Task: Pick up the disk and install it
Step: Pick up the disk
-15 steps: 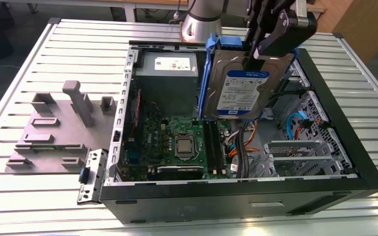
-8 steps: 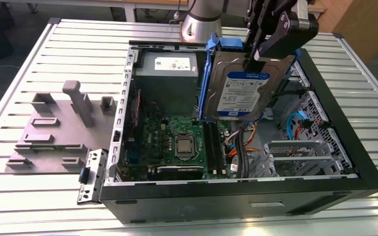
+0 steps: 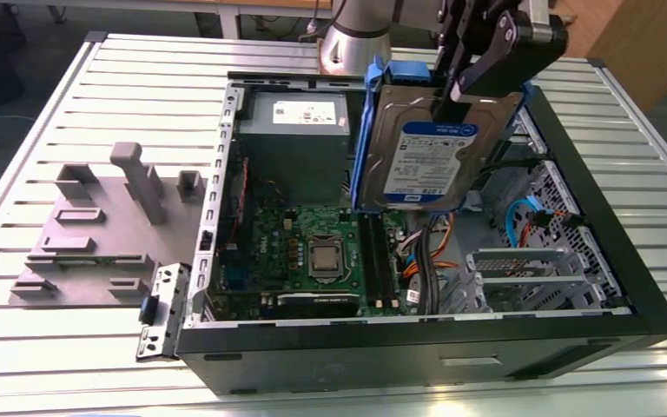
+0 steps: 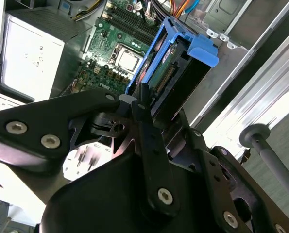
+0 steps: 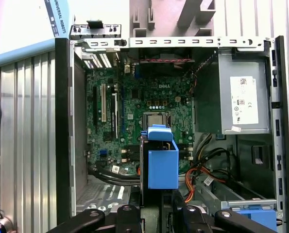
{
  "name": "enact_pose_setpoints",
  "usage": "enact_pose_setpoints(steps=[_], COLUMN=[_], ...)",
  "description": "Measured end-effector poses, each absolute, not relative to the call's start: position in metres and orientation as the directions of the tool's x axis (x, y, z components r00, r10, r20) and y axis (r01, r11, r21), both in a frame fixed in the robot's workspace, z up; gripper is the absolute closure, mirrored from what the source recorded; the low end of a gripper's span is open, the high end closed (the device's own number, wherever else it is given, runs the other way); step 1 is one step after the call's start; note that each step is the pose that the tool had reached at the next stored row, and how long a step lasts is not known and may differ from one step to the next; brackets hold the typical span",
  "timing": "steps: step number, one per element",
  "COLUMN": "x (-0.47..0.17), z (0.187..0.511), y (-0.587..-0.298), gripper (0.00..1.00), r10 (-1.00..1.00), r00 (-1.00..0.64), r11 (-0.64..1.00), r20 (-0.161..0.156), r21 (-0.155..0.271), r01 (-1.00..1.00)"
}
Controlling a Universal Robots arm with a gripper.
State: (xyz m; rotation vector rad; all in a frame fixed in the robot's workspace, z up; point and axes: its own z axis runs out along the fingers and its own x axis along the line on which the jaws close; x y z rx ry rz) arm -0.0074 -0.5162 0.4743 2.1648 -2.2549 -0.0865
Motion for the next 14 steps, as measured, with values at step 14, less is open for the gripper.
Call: enact_pose_setpoints(steps=[14], x=[0.000], z=[0.475], y=[-0.530], gripper=[0.65], r10=[-0.999], r00=[-0.041], r11=[0.040], r20=[-0.028], r21=[0.050], r01=[-0.998])
